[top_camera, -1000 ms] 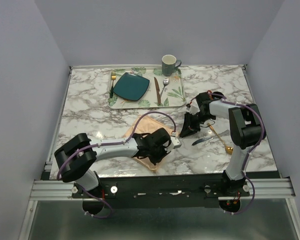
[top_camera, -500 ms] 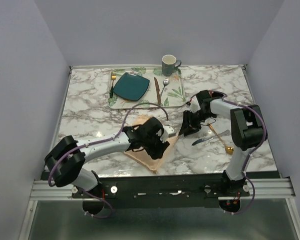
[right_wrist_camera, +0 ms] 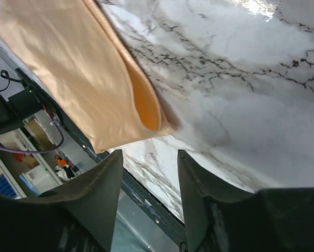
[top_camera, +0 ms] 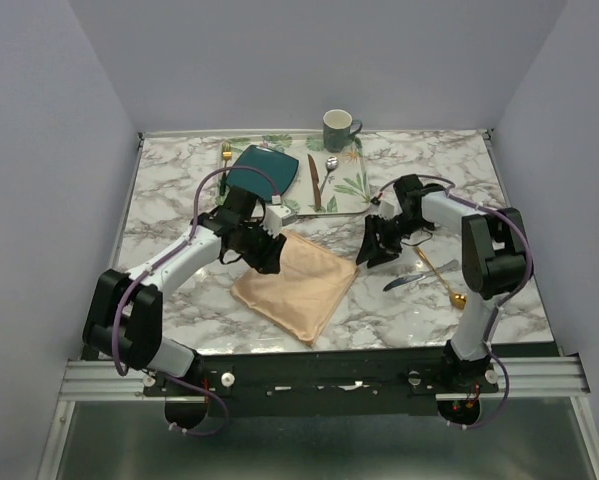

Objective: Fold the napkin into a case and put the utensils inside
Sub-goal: Rotate the lower triangle-folded napkin at the center of the board.

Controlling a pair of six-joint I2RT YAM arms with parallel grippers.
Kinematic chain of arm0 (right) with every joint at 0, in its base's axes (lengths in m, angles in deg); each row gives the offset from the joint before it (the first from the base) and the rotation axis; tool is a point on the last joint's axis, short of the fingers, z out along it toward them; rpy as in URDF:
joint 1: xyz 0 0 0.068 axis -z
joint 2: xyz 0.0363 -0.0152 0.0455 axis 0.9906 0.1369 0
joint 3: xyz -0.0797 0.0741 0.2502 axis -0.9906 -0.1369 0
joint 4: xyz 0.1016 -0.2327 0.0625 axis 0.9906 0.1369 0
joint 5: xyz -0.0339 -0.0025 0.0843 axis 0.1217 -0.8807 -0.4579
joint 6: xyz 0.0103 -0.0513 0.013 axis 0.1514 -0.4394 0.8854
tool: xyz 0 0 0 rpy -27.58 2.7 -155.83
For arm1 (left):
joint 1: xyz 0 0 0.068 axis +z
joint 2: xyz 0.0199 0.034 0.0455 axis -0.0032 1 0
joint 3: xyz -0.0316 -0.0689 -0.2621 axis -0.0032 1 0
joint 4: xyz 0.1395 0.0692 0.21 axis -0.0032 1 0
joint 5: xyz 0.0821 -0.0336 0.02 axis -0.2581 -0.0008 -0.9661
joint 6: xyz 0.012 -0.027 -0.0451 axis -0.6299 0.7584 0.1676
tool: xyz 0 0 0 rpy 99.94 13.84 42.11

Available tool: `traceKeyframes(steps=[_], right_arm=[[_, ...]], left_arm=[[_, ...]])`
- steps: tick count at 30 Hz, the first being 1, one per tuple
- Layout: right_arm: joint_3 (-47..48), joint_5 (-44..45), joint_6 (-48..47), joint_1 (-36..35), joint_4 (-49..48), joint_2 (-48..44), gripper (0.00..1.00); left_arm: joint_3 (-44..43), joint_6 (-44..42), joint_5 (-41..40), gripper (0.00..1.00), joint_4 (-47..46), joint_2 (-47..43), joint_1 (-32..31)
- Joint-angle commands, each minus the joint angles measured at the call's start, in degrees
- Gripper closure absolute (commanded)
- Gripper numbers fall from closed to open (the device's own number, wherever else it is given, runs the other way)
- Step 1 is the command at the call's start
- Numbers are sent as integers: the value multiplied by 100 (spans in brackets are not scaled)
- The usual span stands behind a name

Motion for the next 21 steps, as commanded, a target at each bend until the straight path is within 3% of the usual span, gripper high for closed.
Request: traceKeyframes(steps=[1,6,10,13,17,21], right_arm=[[237,156,126,-142,90,614,52],[483,657,213,-212,107,932,68],[912,912,170,-282,160,1257,90],[1229,983,108,-335,231,1477,99],[1467,1114,-120,-379,318,1591,99],[1354,1071,-453,-379,503,1390,99]], left_arm=[[-59,-1470,-169,53,1179,312,209],[440,-2253,-495,62,1312,181,209],[749,-2325,-522,67,1303,189,78],[907,-2149,-618,70,1180,268,-272],[1039,-1921,-952,70,908,260,-1003],[979,-1622,-1172,62,661,67,-1118]])
